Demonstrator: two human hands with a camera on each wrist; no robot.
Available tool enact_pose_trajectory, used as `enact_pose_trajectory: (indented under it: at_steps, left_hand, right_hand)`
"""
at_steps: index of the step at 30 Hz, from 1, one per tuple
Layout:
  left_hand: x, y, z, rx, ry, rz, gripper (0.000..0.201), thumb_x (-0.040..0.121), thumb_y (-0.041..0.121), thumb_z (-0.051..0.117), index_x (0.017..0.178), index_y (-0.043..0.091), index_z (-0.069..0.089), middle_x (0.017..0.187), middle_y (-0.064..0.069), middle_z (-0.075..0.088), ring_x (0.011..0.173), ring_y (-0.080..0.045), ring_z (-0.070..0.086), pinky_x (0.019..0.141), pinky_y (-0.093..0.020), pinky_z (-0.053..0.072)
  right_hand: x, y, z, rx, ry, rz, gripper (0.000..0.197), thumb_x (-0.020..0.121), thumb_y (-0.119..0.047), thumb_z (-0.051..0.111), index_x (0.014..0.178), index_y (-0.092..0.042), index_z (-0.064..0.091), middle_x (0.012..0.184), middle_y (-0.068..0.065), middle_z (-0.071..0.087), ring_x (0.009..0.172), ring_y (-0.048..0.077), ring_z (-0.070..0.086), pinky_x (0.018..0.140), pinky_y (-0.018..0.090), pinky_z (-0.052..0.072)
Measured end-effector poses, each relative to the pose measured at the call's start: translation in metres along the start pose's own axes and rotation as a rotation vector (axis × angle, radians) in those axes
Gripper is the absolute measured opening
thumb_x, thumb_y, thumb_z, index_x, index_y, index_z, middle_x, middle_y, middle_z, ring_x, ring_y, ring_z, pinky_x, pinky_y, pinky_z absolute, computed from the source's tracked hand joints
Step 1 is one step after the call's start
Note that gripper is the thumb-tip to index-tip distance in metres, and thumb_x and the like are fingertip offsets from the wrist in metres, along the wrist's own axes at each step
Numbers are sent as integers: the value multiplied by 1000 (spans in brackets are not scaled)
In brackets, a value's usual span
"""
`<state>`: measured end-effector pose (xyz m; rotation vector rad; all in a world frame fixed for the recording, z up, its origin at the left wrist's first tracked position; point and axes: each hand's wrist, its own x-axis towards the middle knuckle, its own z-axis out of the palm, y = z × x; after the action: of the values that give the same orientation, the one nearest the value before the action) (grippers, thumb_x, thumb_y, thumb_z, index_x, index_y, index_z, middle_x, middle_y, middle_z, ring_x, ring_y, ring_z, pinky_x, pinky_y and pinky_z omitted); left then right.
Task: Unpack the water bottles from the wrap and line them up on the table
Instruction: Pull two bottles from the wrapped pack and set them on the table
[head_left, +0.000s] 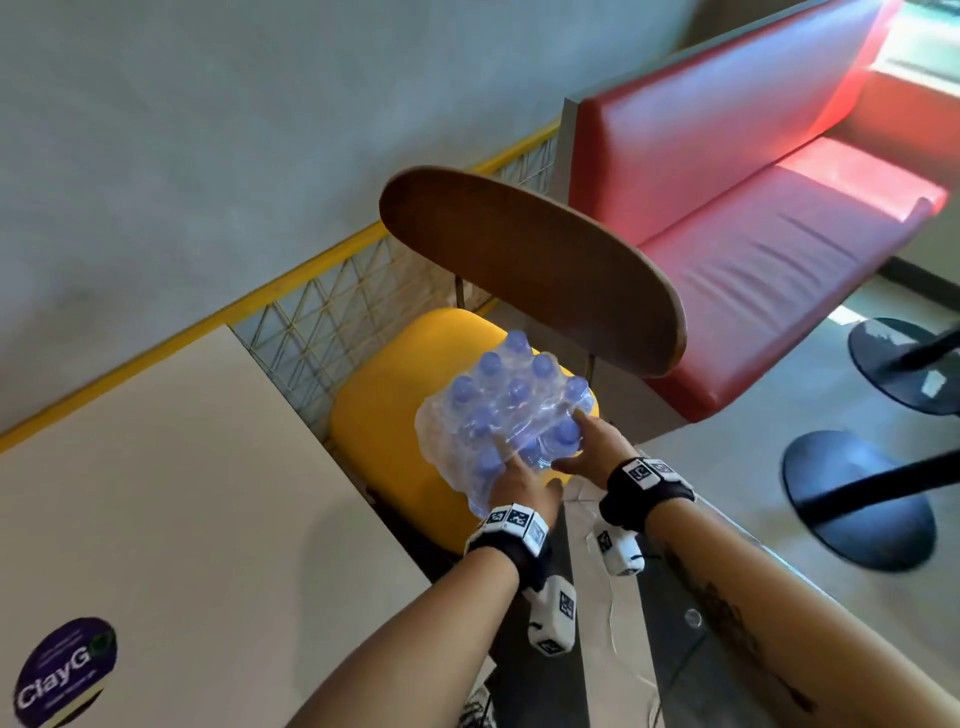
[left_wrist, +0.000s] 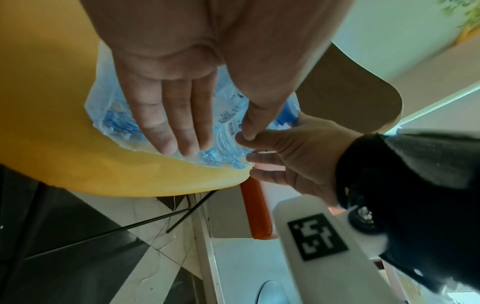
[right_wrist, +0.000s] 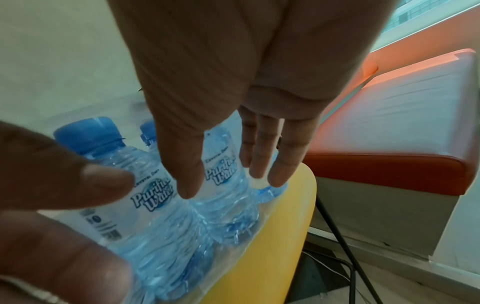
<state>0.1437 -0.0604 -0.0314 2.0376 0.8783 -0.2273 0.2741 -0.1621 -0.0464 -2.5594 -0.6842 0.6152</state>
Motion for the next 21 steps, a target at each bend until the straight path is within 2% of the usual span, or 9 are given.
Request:
enact_pose_trajectory:
  at_steps: [3,7,10,12,13,15,17,21]
  left_hand:
    - [1,-2,6,60,47,-14,115,91,28,75,164,16,-12,138,-16,64,123,-34,65,104,-40,52]
    - [14,-5,10,153,39,-11,96,91,25,73,163,27,10,141,-9,63,127,-30,63,109,-38,49]
    - [20,-6,9,255,29,80,82,93,20,71,159,28,25,144,-9,61,130,-29,60,110,-39,47]
    - [17,-5,6,301,1,138,80,90,21,75,157,24,31,137,-11,66,125,-31,64,104,-40,50]
    - [13,-3,2,305,-16,179,83,88,22,79,157,23,32,136,-11,67,125,-31,65,104,-40,50]
    - [1,-1,-7,292,-50,233,84,86,26,82,155,21,35,140,-12,64,129,-33,62,108,-41,48]
    - [-16,-4,-21,264,-104,248,80,84,34,83,151,24,39,139,-10,64,128,-33,63,106,-42,50]
    - [-59,-31,-67,240,-170,242,73,79,54,80,140,31,46,124,-3,72,113,-30,69,95,-41,56]
  right_hand:
    - [-15,-1,-1,61,28,-45,71,61,-31,84,121,-32,45,104,1,65,86,28,65,72,32,48]
    - [-37,6,-5,93,63,-63,63,61,-27,83,111,-33,46,98,-8,62,80,17,60,67,23,41]
    - [-51,11,-10,59,53,-52,60,59,-35,86,107,-37,49,93,-16,61,77,8,58,64,11,36]
    - [-60,11,-11,46,34,-43,57,58,-40,85,104,-37,51,89,-20,59,75,-1,55,63,11,35]
    - [-65,11,-12,36,26,-36,53,58,-42,83,101,-37,51,86,-21,58,75,-3,54,62,13,35]
    - [-76,7,-15,-12,9,-33,43,58,-48,74,92,-36,51,81,-20,57,71,1,55,59,13,35]
    - [-89,2,-16,-47,10,-36,37,58,-52,71,85,-39,50,78,-20,56,69,1,55,58,10,33]
    - [-125,-24,-9,-48,52,-86,41,58,-56,79,82,-42,49,78,-24,56,71,-5,55,60,10,35]
